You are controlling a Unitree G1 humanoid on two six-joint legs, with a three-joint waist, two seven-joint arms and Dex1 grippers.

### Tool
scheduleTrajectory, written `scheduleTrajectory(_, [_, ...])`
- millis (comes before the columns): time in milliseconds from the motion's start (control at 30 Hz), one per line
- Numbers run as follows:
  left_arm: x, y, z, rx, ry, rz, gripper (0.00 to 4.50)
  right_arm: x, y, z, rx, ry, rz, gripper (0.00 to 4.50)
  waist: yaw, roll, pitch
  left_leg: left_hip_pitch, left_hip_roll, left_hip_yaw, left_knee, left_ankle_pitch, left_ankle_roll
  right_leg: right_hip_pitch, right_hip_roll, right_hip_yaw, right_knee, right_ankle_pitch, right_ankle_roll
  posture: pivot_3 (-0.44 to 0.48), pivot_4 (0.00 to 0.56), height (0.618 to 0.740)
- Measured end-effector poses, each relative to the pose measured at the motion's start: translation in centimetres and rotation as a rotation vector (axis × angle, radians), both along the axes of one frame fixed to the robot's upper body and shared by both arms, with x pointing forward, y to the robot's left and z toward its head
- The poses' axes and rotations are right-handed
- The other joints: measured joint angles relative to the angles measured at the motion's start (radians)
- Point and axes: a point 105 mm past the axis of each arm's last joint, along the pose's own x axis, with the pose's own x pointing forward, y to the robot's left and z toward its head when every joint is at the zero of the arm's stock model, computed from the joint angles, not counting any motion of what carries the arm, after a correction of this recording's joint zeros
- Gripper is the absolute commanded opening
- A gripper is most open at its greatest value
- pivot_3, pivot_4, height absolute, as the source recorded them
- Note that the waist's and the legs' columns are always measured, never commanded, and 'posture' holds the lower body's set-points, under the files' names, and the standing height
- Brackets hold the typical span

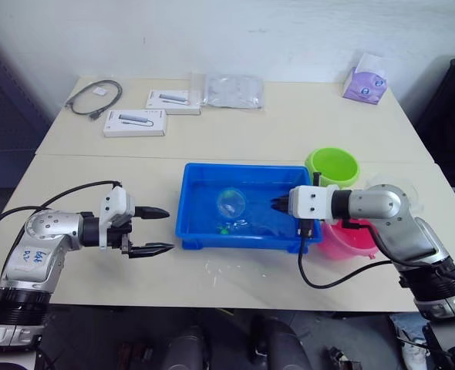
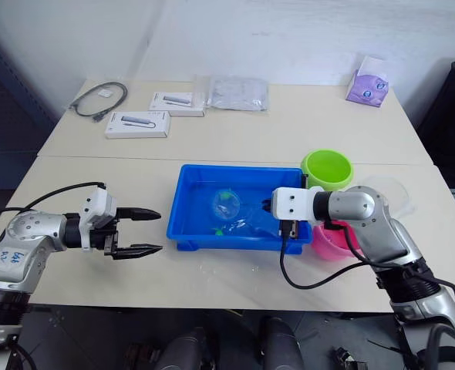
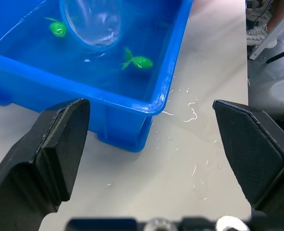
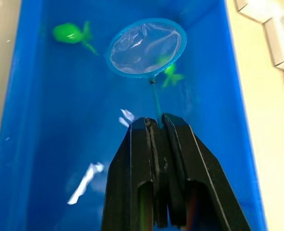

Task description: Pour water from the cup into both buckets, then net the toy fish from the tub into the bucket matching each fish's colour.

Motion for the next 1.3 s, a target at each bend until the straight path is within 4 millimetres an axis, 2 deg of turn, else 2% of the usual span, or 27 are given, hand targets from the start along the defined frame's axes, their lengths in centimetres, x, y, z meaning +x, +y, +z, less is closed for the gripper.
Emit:
scheduleTrajectory(267, [-0.1,0.0,0.0,-0.001,-0.002,-0.016,4.40,0.1,-0.5,-1.4,-0.072,0.035,0.003,0.00,0.000,0.000,0.000,0.000,0.000,0.000,0.000,0.000,0.000,0.000,0.000,0.000,0.000,0.000,0.000,0.000,0.150,0.740])
scheduleTrajectory(433, [0.0,0.1,0.0,-0.003,-0.006,-0.024,4.40,-1.2,1.5,-1.0,0.021,0.156,0.041,0.00,0.000,0.000,0.000,0.000,0.000,0.000,0.000,0.000,0.000,0.000,0.000,0.000,0.000,0.000,0.000,0.000,0.150,0.740])
scheduleTrajectory(700, [0.1,0.0,-0.2,-0.015,-0.015,-0.023,4.40,-2.2,2.5,0.1,0.211,0.409,-0.064,0.00,0.003,0.000,0.000,0.000,0.000,-0.001,0.000,0.000,0.000,0.000,-0.001,0.000,0.000,0.000,0.000,0.000,0.150,0.740])
scheduleTrajectory(900, [0.5,-0.1,-0.3,-0.041,-0.027,-0.017,4.40,-1.4,1.1,2.2,0.365,0.463,-0.174,0.00,0.003,0.000,0.000,0.000,0.000,-0.001,0.000,0.000,0.000,0.000,-0.001,-0.001,0.000,0.000,0.000,0.000,0.150,0.740])
scheduleTrajectory(1067, [1.0,-1.1,1.3,-0.098,-0.057,-0.047,4.40,-1.7,-0.9,3.0,0.439,0.465,-0.230,0.00,0.005,0.000,0.000,-0.001,-0.001,-0.001,0.000,0.000,0.000,0.000,0.000,-0.001,0.000,0.000,0.000,0.000,0.150,0.740])
scheduleTrajectory(1200, [1.8,-2.8,2.9,-0.214,-0.007,-0.025,4.40,-2.8,-2.7,3.1,0.536,0.463,-0.277,0.00,0.009,0.000,0.000,-0.001,-0.001,-0.002,0.000,0.000,0.000,0.000,0.000,0.000,0.000,0.000,0.000,0.000,0.150,0.740])
scheduleTrajectory(1300, [2.2,-3.2,3.7,-0.252,0.042,-0.003,4.40,-3.6,-3.8,2.9,0.547,0.451,-0.310,0.00,0.007,0.000,0.000,0.000,-0.001,-0.001,0.000,0.000,0.000,0.000,0.001,0.000,0.001,0.000,0.000,0.000,0.150,0.740])
